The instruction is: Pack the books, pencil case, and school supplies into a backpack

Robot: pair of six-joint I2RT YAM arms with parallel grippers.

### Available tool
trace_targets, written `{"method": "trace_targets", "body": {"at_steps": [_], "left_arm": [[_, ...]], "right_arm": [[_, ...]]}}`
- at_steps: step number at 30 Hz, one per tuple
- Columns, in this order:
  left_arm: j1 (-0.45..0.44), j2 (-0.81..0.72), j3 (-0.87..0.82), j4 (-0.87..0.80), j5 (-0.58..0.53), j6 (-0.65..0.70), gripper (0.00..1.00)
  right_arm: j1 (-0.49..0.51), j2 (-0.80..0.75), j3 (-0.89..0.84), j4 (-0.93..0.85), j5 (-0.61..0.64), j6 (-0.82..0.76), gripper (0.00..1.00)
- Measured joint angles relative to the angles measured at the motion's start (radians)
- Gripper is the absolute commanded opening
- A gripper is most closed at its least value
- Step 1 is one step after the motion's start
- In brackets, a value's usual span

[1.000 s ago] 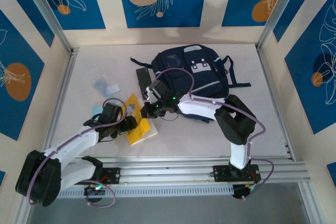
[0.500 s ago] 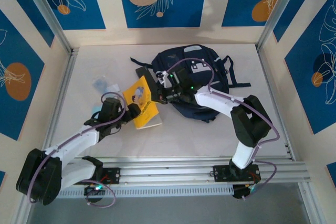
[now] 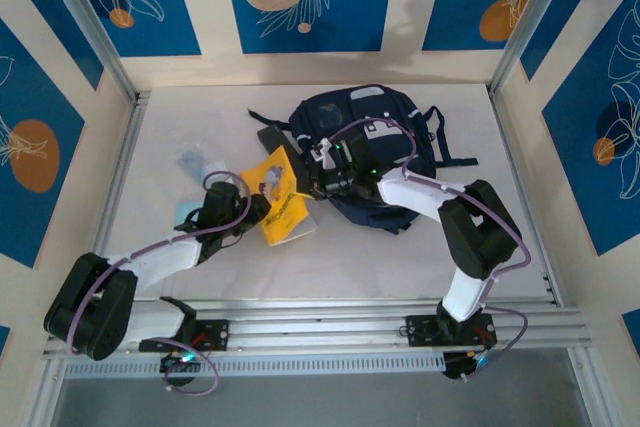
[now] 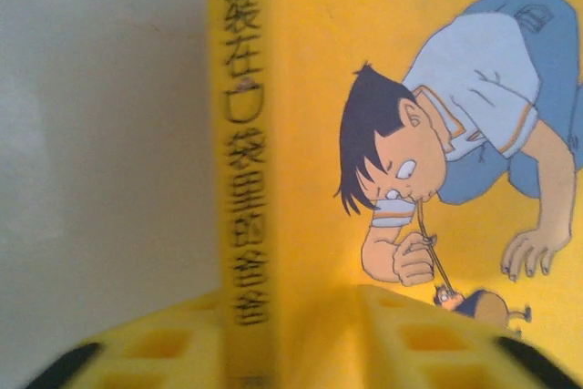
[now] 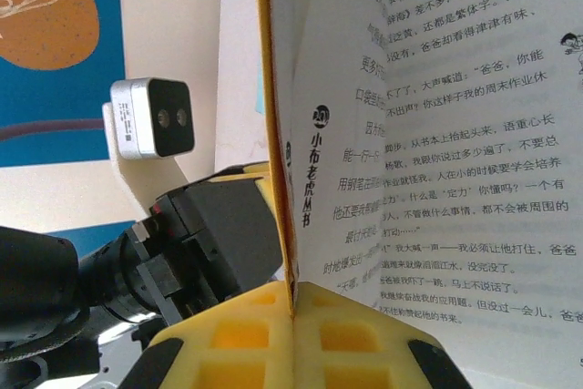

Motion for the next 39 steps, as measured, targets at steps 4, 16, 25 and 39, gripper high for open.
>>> {"method": "trace_targets", "body": {"at_steps": [4,16,25,39], "left_arm": [[0.0,-0.023,0.0,-0.004,-0.006,0.008,0.17],[-0.002,-0.106,0.079,-0.149,-0.06,0.059,0.0],[0.006,-0.084,0.349,-0.251,-0.172,0.129,0.0],[0.008,0.097,0.486,-0.085,-0.201,0.048,0.0]], "right_arm": [[-0.009,0.0,-0.011,0.009,-0.006,0.01,0.0],[-0.016,-0.018,-0.011,-0.02,0.022,0.016,0.84],[-0.005,-0.18,-0.016,-0.156,0.134,0.049,0.92],[0.119,-0.252,-0.255,0.36,0.29,0.449,1.0]]}}
